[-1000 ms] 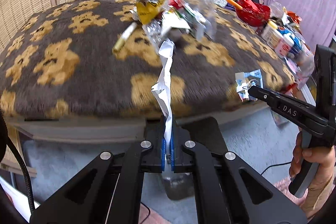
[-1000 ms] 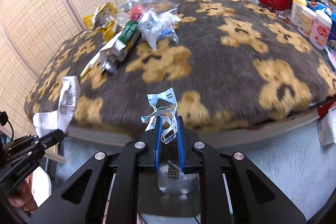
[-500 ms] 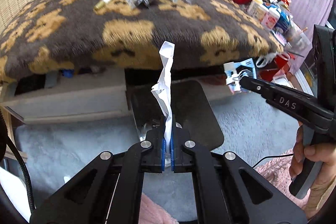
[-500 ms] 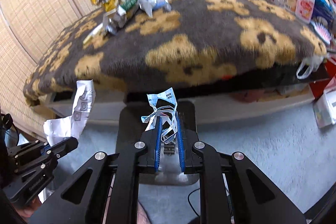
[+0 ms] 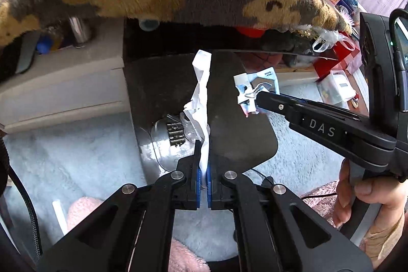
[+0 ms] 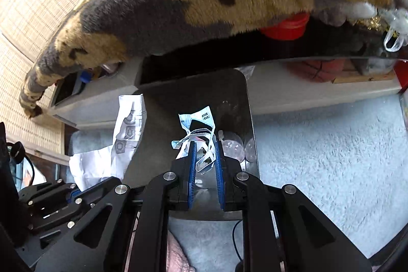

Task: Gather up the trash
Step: 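Carry both items over the metal bin and open both tools, then grasp the clear tube with the left tool while the right tool grasps the plastic bag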

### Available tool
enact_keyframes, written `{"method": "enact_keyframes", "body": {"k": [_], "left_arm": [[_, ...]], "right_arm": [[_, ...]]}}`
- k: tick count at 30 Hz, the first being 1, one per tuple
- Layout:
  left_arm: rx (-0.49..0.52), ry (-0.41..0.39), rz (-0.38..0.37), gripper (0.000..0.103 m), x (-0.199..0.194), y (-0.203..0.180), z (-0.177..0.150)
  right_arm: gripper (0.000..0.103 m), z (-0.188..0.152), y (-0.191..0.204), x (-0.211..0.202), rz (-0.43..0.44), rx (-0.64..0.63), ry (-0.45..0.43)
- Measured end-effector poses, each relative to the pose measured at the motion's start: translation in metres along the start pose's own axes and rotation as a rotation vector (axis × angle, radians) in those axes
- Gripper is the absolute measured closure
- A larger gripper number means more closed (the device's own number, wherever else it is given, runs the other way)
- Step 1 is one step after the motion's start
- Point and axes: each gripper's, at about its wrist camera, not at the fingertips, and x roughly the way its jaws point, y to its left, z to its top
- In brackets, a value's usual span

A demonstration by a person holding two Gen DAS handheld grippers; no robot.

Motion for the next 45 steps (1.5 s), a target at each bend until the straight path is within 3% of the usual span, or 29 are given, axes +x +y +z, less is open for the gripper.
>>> {"method": "enact_keyframes", "body": {"k": [5,6,7,8,12,14,16,18,20,26,34,45], "left_arm": [[-0.009,0.035,-0.020,0.098,0.015,0.000,0.000],[-0.010,0.038,-0.019,0.097,0.017,0.001,-0.001],[-0.012,0.039,-0.018,0.096,0.017,0.002,-0.001],[-0.015,0.041,-0.012,0.088,0.018,0.002,-0.001],[-0.034,0.021,0.005,0.066,0.012,0.008,0.000],[-0.051,0.004,0.015,0.046,0.006,0.013,0.001],[-0.061,-0.015,0.033,0.033,-0.003,0.018,0.002],[-0.071,-0.037,0.050,0.025,-0.016,0.025,0.005],[-0.081,-0.061,0.063,0.016,-0.029,0.032,0.010],[-0.070,-0.158,0.119,0.012,-0.071,0.047,0.033],[-0.051,-0.205,0.097,0.012,-0.106,0.069,0.086],[-0.104,-0.250,0.148,0.014,-0.106,0.117,0.177]], "right_arm": [[0.081,0.003,-0.003,0.004,0.007,0.018,0.002],[0.070,0.004,-0.003,0.003,0.006,0.020,-0.001],[0.050,0.005,-0.002,0.002,0.005,0.024,-0.006],[0.043,0.007,-0.003,0.001,0.005,0.027,-0.014],[0.039,0.011,-0.005,-0.004,-0.007,0.040,-0.026],[0.032,0.014,-0.006,-0.007,-0.019,0.047,-0.037],[0.020,0.016,-0.007,-0.012,-0.042,0.050,-0.049],[0.012,0.020,-0.008,-0.020,-0.063,0.050,-0.068],[0.011,0.026,-0.008,-0.031,-0.081,0.047,-0.095],[0.005,0.052,0.003,-0.067,-0.092,0.035,-0.190],[0.004,0.110,0.033,-0.083,-0.068,-0.009,-0.250],[0.005,0.216,0.064,-0.087,-0.009,-0.048,-0.354]]}}
